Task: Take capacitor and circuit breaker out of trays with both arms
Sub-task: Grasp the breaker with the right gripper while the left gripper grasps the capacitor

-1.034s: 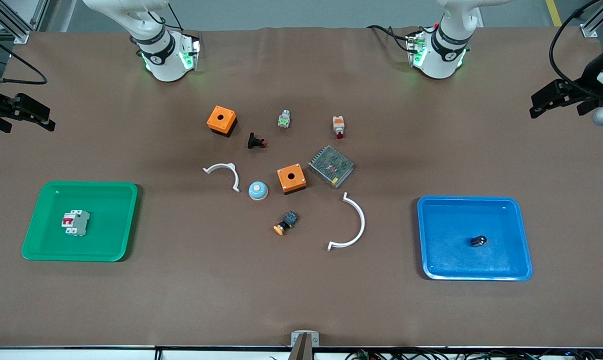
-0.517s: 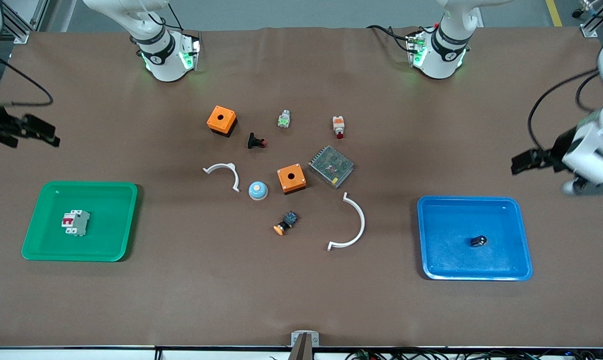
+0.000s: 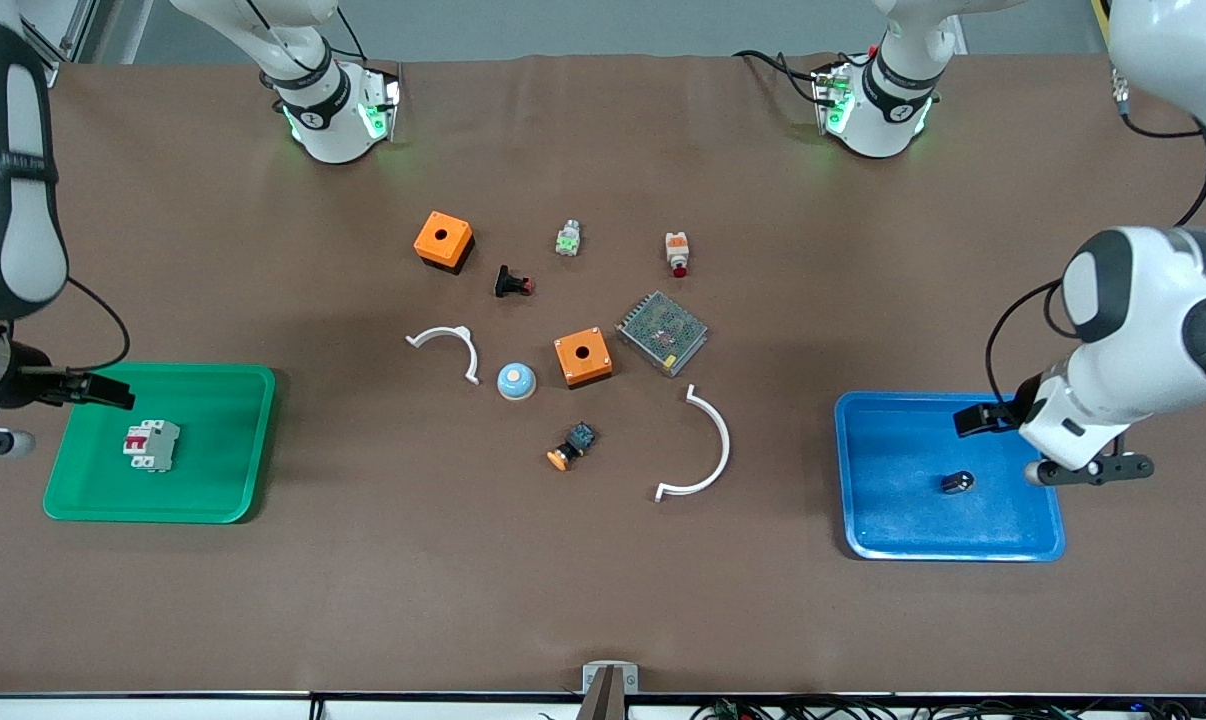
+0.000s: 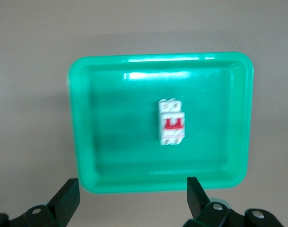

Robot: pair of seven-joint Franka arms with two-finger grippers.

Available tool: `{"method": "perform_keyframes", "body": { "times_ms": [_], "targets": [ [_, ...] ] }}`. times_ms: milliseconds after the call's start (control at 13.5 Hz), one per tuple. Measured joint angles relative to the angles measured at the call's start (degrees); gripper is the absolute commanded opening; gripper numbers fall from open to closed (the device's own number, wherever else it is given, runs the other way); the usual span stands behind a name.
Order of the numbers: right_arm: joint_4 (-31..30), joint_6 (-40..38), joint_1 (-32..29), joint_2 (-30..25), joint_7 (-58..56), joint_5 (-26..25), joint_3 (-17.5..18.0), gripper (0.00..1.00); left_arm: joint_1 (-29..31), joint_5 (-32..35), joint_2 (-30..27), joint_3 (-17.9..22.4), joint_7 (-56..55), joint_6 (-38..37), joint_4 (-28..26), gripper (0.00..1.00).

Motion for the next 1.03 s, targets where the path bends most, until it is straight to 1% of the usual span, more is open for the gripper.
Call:
{"method": "perform_keyframes", "body": {
  "times_ms": [148, 369, 517, 664, 738, 812, 886, 960, 1034],
  "targets": [
    [0.1, 4.3, -2.0, 4.4, -2.9, 0.0, 0.0, 1.0, 1.1, 0.1, 3.6, 0.3, 0.1, 4.6, 0.0, 0.89],
    [0.2, 9.5, -2.6, 9.0, -4.8, 0.0, 0.0, 1.0, 2.8, 0.6, 8.3, 0.3, 0.6, 10.5, 0.1, 0.76],
    [0.2, 12.9, -2.9, 11.9, -6.4, 0.7, 0.0, 1.0, 3.1, 1.7, 11.0, 0.3, 0.6, 12.3, 0.9, 0.71],
    [0.2, 15.8, -3.5, 14.5, -9.8, 3.2, 0.0, 1.0, 3.7, 1.8, 13.3, 0.3, 0.6, 12.7, 2.8, 0.68],
    [0.2, 17.1, -3.8, 15.6, -11.3, 4.1, 0.0, 0.96, 4.0, 1.8, 14.1, 0.3, 0.6, 12.7, 3.5, 0.67],
    [0.2, 18.0, -4.1, 16.4, -12.2, 4.4, 0.0, 0.71, 4.1, 1.8, 14.7, 0.3, 0.6, 12.7, 4.0, 0.66],
    [0.3, 18.3, -4.3, 17.0, -12.8, 4.5, 0.0, 0.33, 4.0, 1.8, 14.9, 0.2, 0.6, 12.7, 4.4, 0.66],
    [0.3, 18.3, -4.4, 17.2, -14.1, 4.5, 0.0, 0.08, 3.9, 1.8, 15.1, 0.1, 0.4, 12.7, 4.8, 0.66],
    [0.3, 18.3, -4.4, 17.2, -15.5, 4.6, 0.0, 0.01, 3.8, 1.8, 15.2, -0.1, 0.1, 12.7, 5.0, 0.66]
  ]
}}
